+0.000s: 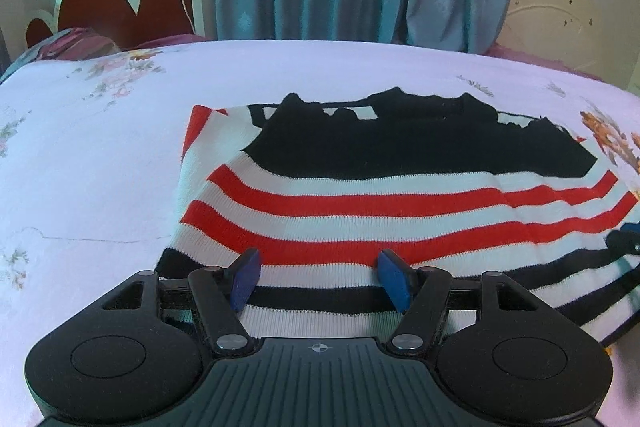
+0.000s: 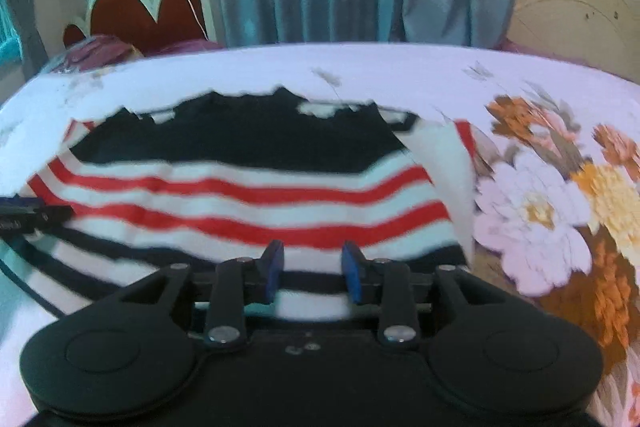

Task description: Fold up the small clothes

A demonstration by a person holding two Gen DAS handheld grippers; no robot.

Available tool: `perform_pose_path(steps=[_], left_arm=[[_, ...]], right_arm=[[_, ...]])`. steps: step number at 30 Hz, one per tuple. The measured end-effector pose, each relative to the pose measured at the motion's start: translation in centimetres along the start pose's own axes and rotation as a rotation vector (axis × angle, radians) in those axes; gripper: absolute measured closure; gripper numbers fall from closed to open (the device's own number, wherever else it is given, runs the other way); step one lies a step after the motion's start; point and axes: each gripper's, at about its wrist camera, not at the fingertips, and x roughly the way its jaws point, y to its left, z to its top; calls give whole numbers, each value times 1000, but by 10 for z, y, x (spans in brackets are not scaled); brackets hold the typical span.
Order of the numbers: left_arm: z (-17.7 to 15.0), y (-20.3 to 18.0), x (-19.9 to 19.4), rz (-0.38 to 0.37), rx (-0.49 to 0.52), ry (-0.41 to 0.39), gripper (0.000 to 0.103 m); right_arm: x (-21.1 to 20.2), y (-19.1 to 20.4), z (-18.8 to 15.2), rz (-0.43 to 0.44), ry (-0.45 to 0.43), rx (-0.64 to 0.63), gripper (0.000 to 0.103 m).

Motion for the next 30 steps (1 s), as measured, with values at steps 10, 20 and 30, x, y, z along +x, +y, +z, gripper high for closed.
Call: perform_pose_path(steps=[10, 20, 30], left_arm=[[-1, -1, -3, 16, 16, 15, 38], [-1, 1, -13, 20, 42, 17, 38], [-19, 8, -24, 20, 103, 18, 33]], right_arm=[[-12, -19, -14, -73, 7, -2, 73], [-24, -14, -10, -74, 9, 41, 69], [-30, 52, -2, 56, -25, -2, 66]])
